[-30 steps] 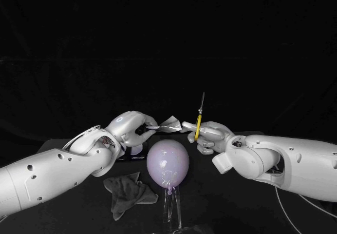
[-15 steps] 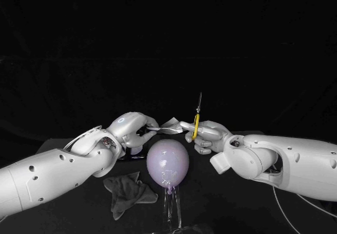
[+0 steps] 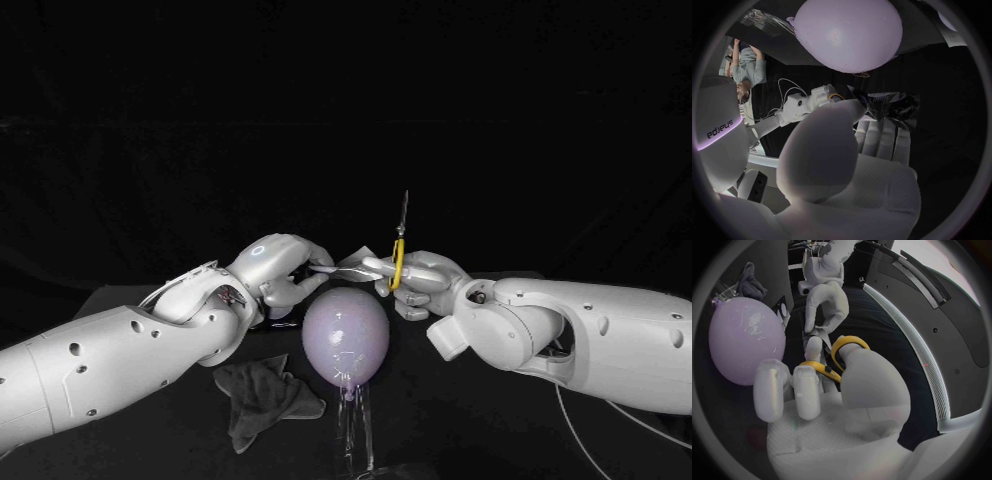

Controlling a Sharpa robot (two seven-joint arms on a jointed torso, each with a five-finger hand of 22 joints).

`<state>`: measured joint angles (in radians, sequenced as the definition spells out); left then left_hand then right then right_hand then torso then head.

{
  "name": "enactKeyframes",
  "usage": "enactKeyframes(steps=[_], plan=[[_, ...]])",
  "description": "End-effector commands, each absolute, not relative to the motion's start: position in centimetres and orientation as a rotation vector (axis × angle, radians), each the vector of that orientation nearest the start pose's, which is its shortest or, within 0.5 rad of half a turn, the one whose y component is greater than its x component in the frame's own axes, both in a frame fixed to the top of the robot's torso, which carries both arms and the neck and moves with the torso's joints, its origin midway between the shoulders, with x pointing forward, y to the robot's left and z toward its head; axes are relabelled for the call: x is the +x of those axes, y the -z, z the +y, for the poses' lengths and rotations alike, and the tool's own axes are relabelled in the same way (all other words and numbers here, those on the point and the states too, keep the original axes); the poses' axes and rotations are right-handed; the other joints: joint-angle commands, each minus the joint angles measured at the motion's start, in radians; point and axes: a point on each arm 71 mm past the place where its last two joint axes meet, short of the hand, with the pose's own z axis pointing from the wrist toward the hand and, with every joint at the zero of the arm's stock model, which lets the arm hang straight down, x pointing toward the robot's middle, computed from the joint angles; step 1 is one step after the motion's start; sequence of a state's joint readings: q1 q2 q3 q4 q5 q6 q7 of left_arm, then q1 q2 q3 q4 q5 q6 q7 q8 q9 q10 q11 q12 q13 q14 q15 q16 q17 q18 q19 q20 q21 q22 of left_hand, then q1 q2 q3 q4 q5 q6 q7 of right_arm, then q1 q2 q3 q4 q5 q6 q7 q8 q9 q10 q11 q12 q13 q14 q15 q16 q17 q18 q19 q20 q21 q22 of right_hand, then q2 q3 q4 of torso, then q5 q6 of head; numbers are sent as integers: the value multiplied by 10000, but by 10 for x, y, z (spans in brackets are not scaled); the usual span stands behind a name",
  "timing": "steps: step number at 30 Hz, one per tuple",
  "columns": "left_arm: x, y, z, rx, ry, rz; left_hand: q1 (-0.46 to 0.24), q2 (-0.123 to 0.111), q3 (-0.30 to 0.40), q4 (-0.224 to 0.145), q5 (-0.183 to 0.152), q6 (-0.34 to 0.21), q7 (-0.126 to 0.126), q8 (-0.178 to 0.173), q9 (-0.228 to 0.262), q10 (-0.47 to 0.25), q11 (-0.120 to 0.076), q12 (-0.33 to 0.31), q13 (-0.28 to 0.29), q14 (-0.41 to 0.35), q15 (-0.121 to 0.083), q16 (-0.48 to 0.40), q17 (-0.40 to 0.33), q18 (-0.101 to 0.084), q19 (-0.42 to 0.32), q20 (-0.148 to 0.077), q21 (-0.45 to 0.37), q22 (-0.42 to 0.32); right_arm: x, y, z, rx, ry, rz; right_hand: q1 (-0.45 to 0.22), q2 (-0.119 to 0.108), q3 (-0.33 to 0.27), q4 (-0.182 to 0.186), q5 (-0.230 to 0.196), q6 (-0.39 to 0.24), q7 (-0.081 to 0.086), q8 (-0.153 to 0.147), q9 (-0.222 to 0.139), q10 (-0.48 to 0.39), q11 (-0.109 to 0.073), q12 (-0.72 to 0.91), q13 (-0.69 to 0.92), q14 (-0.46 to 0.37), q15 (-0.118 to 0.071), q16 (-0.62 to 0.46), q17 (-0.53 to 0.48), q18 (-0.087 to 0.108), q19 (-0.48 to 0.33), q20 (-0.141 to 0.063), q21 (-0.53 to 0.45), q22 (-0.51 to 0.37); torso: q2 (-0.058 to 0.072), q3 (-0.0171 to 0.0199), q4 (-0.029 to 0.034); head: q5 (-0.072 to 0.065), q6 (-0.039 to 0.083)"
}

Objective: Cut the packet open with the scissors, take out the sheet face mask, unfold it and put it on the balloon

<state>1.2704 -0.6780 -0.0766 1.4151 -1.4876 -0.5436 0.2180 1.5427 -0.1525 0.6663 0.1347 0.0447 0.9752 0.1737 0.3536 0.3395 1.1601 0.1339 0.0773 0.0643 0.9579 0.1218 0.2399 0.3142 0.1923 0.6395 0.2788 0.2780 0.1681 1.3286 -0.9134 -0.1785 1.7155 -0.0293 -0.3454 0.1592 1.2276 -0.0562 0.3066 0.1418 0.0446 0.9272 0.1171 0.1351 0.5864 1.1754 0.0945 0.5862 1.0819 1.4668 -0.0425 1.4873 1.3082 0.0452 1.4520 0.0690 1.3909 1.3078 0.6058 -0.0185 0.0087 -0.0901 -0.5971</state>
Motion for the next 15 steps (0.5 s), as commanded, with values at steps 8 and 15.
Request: enactKeyframes(steps=[8, 15], plan=[[491, 140, 124, 4338, 9347, 12209, -78, 94, -10, -50, 30, 76, -10, 58, 350, 89, 8, -30, 19, 55, 23, -56, 24, -82, -64, -12, 48, 21, 452, 174, -186, 10629, -13752, 17815, 1065, 1175, 1418, -740, 77, 618, -170, 179, 4, 3163, -813, 5744, 11, 610, -99, 2, 472, 70, -87, -84, -127, 1247, 4, 3, 4, 9, -51], [488, 137, 124, 4152, 9649, 11864, -204, -56, -51, -39, 30, -1, 59, 18, 339, 10, 52, -110, 1, -26, 65, -131, 18, -88, -126, -5, 52, 28, 452, 173, -187, 10513, -13579, 17535, 719, 1162, 2411, -1151, 144, 982, -235, 267, 6, 3186, -865, 5758, 71, 632, -145, 24, 553, 60, -59, -150, -101, 1300, 11, 13, -9, 11, -73]])
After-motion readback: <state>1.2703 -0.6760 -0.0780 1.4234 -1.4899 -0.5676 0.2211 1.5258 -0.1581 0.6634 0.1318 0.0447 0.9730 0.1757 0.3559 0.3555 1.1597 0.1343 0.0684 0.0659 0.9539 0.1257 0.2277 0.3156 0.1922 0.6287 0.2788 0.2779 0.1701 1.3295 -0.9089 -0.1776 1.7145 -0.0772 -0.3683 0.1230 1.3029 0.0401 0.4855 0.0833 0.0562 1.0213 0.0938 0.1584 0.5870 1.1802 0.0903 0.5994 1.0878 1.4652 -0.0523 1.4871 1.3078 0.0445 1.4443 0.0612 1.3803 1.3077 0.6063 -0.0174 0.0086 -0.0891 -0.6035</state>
